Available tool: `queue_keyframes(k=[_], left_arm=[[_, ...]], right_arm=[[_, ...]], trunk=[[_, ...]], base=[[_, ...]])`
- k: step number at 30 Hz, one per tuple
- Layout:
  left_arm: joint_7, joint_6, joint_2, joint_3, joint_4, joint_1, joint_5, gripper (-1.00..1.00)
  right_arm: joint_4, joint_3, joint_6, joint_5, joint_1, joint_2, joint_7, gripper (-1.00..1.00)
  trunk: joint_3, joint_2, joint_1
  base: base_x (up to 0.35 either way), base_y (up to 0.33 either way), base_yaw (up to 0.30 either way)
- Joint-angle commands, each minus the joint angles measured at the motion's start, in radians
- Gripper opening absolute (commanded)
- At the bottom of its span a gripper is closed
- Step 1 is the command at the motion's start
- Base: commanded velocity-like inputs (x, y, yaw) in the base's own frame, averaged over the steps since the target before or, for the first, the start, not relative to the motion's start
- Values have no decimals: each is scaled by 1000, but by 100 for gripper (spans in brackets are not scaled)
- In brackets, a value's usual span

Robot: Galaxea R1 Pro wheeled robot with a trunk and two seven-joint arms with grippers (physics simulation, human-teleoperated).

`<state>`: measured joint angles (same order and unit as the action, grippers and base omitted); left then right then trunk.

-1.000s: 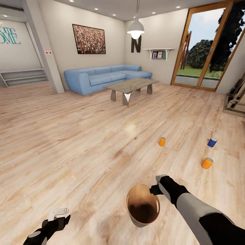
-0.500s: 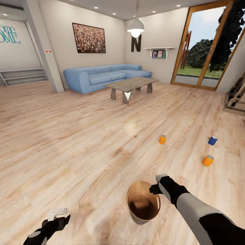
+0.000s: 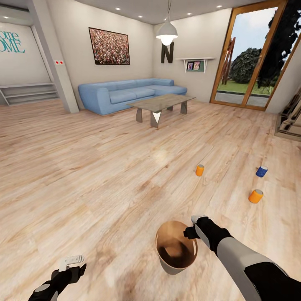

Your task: Put the three can of soda from the living room inside the tash can in the kitchen.

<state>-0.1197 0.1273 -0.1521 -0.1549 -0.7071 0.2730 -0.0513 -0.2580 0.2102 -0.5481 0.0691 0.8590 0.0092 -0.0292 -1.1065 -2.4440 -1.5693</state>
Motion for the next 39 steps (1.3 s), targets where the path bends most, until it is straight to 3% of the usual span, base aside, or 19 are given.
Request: queue_keyframes(k=[1, 9, 18, 39], left_arm=[[0, 0, 0, 0, 0, 0, 0, 100], [0, 0, 0, 0, 0, 0, 1, 100], [0, 0, 0, 0, 0, 0, 1, 100], [0, 0, 0, 0, 0, 0, 1, 100]], right_arm=[[0, 0, 1, 0, 0, 0, 0, 100], [0, 1, 2, 0, 0, 0, 0, 100], [1, 1, 1, 0, 0, 0, 0, 100], [2, 2, 1, -1, 0, 0, 1, 100]], trunk=[[0, 0, 0], [-25, -56, -31], [-60, -58, -35], [-68, -59, -36]], base=[[0, 0, 0], [0, 0, 0], [0, 0, 0], [0, 0, 0]])
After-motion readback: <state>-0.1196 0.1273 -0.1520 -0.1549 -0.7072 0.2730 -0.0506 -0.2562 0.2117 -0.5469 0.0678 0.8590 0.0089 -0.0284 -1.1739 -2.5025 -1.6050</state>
